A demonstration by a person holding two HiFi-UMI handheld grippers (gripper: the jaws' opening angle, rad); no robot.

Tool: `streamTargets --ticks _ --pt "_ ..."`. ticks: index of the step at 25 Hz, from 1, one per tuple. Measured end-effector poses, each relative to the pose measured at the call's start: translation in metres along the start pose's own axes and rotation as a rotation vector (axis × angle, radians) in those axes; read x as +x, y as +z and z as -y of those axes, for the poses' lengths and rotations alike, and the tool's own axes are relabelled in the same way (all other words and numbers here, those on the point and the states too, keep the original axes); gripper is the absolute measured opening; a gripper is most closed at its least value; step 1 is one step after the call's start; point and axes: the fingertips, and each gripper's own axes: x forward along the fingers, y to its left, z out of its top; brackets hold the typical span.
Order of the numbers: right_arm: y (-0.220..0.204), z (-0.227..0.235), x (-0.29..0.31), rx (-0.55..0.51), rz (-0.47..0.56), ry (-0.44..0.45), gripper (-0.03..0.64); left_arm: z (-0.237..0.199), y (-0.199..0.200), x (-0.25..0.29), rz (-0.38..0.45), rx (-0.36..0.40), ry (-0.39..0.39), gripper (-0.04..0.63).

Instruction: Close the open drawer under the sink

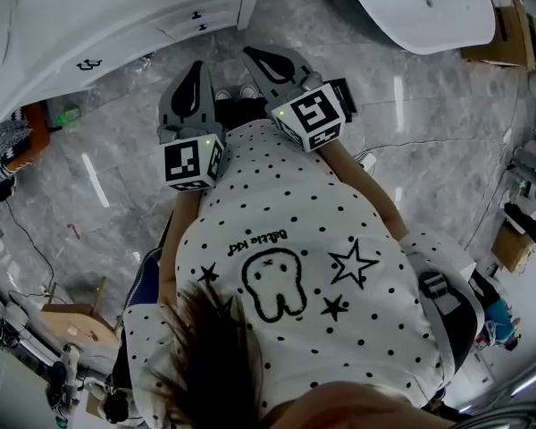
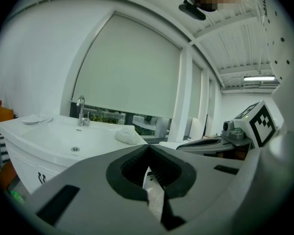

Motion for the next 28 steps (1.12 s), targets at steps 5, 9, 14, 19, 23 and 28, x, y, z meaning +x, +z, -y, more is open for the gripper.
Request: streamTargets --ticks 5,9,14,19,23,28 --pt "0.003 0.004 0.005 -0.008 0.000 0.005 0.014 -0.003 0.005 0.003 0.015 0.001 0.007 0.005" --pt "0.006 0.004 0.004 -0.018 0.009 -0.001 0.014 -0.002 0.008 0.004 0.019 0.013 0.001 0.005" --pt "0.007 0.004 0.006 -0.028 0.013 0.000 0.014 -0.002 0.009 0.006 0.023 0.018 0.002 0.005" --pt "0.005 0.003 0.008 -0.026 0.005 0.006 0.014 -0.002 0.007 0.006 0.014 0.025 -0.003 0.005" --pt "0.003 -0.001 0.009 -0.029 -0.004 0.017 0.014 -0.003 0.007 0.005 0.013 0.029 -0.003 0.005" --pt "-0.001 -0.002 0.011 -0.030 -0.019 0.022 0.014 -0.004 0.006 0.003 0.009 0.031 0.000 0.005"
